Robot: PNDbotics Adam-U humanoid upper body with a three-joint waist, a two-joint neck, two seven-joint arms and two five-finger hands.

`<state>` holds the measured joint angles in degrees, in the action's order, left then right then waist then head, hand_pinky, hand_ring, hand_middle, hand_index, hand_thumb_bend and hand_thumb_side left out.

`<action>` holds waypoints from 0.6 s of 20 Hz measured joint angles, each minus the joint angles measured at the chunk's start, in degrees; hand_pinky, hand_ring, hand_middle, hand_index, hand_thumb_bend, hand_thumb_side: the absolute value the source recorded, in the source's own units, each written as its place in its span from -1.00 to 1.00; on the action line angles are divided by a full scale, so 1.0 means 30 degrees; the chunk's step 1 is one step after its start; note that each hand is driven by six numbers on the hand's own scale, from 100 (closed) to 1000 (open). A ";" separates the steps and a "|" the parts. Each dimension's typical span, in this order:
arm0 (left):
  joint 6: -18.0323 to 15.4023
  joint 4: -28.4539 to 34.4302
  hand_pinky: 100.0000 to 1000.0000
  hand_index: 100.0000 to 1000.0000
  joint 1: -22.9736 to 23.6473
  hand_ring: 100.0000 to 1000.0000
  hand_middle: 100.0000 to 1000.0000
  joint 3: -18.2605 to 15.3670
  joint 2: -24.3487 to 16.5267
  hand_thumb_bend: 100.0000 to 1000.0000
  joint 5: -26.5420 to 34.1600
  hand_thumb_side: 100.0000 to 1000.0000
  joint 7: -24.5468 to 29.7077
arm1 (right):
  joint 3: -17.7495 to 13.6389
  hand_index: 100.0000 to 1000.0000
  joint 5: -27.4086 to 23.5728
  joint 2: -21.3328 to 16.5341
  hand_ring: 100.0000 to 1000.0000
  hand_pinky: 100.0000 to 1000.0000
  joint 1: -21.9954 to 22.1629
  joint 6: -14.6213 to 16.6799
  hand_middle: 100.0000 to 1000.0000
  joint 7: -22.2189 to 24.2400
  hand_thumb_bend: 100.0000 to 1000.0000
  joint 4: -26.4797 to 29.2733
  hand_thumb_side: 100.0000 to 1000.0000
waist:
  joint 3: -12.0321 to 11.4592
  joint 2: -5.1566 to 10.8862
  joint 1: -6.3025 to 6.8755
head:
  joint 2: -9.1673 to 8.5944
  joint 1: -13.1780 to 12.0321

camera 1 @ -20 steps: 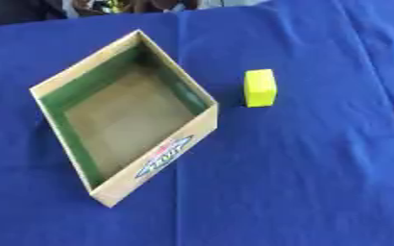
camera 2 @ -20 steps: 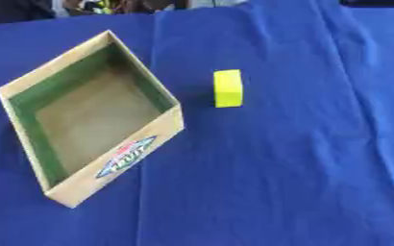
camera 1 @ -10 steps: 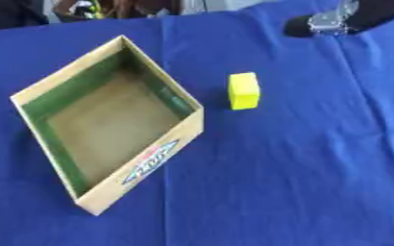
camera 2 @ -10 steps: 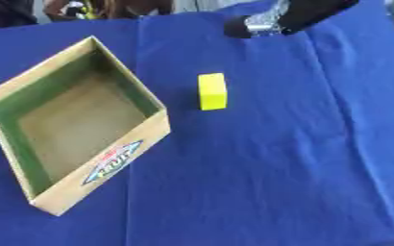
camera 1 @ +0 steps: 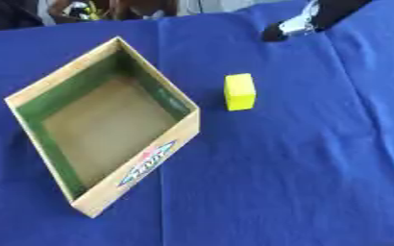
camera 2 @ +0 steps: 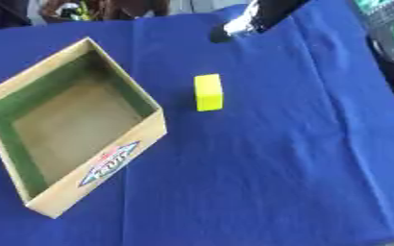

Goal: Pick up objects on the table and place them in the box.

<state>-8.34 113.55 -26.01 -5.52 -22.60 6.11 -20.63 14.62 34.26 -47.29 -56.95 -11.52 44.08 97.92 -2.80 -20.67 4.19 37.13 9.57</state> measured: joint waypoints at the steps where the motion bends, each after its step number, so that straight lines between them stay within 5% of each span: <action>1: 0.0003 0.0000 0.42 0.94 -0.0024 0.58 0.64 0.0005 0.0009 -1.00 0.0041 1.00 0.0054 | 0.0092 0.95 -0.0127 0.0178 0.94 0.79 -0.0117 0.0026 0.85 0.0196 0.31 -0.0404 -0.06 | -0.0008 0.0000 0.0000 | -0.0007 0.0012; 12: 0.0020 0.0000 0.42 0.93 -0.0212 0.58 0.63 0.0007 0.0183 -1.00 0.0432 1.00 0.0221 | 0.0676 0.92 -0.1048 0.1120 0.92 0.78 -0.0172 0.0861 0.83 0.1184 0.32 -0.3250 -0.12 | -0.0230 -0.0088 0.0104 | -0.0342 0.0076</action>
<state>-8.28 113.55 -26.65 -5.50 -22.05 7.41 -19.97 16.65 31.11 -43.93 -57.46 -8.94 47.63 88.17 -3.49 -20.93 4.51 36.11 9.80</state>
